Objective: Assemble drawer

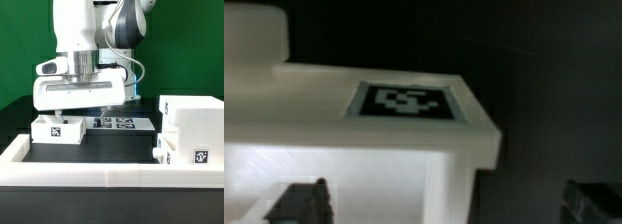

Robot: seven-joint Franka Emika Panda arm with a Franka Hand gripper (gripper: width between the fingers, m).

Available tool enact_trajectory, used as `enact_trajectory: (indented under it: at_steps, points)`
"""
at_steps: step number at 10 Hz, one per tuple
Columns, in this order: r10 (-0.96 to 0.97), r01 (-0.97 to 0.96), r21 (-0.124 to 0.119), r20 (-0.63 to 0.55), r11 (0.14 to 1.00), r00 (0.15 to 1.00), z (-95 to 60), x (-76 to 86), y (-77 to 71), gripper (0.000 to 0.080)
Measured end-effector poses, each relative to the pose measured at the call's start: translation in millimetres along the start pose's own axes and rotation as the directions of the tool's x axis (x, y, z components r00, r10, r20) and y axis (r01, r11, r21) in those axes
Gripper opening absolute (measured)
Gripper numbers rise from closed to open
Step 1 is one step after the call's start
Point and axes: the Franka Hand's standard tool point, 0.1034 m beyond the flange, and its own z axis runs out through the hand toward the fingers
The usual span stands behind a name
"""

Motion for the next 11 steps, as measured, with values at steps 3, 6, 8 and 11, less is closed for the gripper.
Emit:
enact_trajectory:
  at_steps: [3, 6, 8, 11]
  points:
    - [-0.022, 0.022, -0.008, -0.013, 1.0, 1.0, 9.8, -5.8, 1.7, 0.0648]
    - [-0.035, 0.035, -0.01, -0.015, 0.999, 0.999, 10.8, -7.3, 1.4, 0.0472]
    - [-0.037, 0.037, -0.009, -0.014, 0.999, 0.999, 10.9, -7.5, 1.0, 0.0148]
    - [-0.046, 0.046, -0.011, -0.02, 0.999, 0.999, 10.2, -4.3, -2.1, 0.0042]
